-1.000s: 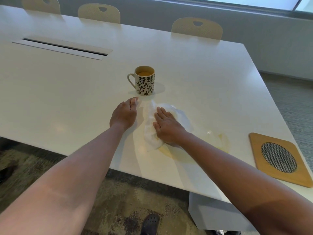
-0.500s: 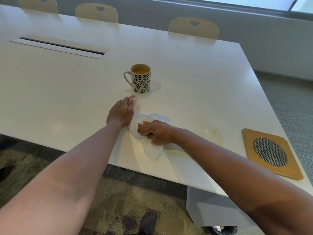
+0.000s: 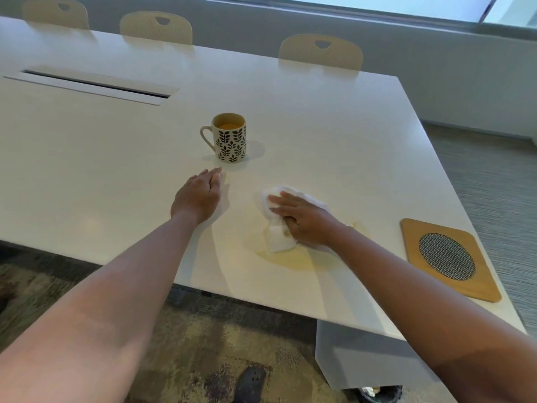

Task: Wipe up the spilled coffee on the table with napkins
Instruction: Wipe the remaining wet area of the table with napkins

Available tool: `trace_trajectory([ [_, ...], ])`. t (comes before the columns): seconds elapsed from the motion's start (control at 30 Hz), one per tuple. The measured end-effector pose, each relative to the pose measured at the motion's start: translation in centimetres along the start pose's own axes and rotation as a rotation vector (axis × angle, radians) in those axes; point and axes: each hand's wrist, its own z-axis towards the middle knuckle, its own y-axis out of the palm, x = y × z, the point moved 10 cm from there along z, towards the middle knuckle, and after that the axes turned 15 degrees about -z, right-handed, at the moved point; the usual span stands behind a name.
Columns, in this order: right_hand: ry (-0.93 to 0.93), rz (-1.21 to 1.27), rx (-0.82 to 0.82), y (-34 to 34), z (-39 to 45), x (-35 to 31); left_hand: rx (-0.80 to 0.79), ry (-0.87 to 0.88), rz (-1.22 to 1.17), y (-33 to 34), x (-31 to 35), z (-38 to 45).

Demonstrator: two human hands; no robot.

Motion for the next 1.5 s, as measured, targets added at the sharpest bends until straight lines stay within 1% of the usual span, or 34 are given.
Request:
trace_trajectory([
  [0.07,0.109,-0.084,-0.019,0.1,-0.4,3.0,0.005,0.006,0.005,0.0,0.0,0.0],
  [0.2,0.347,-0.101,-0.098,0.9,-1.8,7.3,0.007,0.006,0.017,0.0,0.0,0.0],
  [0.3,0.458,-0.084,-0.127,1.6,-2.1,7.4,0.012,0.018,0.018,0.0,0.2,0.0],
  [0.4,0.521,-0.056,-0.129,1.6,-1.5,6.5,0.014,0.029,0.020,0.0,0.3,0.0],
  [0.47,0.522,-0.026,-0.137,1.7,-1.0,5.8,0.007,0.026,0.019,0.1,0.2,0.1],
  [0.57,0.457,-0.017,-0.153,1.9,-0.2,4.3,0.005,0.030,0.014,0.1,0.2,0.0],
  [0.8,0.144,0.036,-0.109,1.9,2.7,-3.7,0.009,0.055,0.001,0.0,0.7,-0.2],
  [0.93,0.028,0.102,-0.100,0.9,2.3,-4.7,-0.002,0.069,0.004,0.0,0.9,-0.2],
  [0.97,0.022,0.119,-0.098,0.6,2.1,-4.3,-0.008,0.071,0.006,0.0,1.0,-0.2],
  [1.03,0.068,0.152,-0.078,-0.1,1.7,-3.0,-0.012,0.071,0.004,0.0,1.1,-0.3],
  [1.17,0.261,0.102,0.008,-1.4,0.1,1.6,-0.003,0.080,-0.001,-0.1,1.4,-0.7],
  [1.23,0.362,0.028,-0.037,-1.7,-1.4,4.1,-0.003,0.076,0.004,-0.2,1.4,-0.6],
  [1.33,0.472,-0.061,-0.176,-1.9,-3.6,6.6,-0.010,0.068,0.008,0.0,1.2,-0.5],
  [1.5,0.617,-0.151,-0.451,-1.8,-5.7,6.9,-0.028,0.069,0.012,0.2,0.9,-0.2],
])
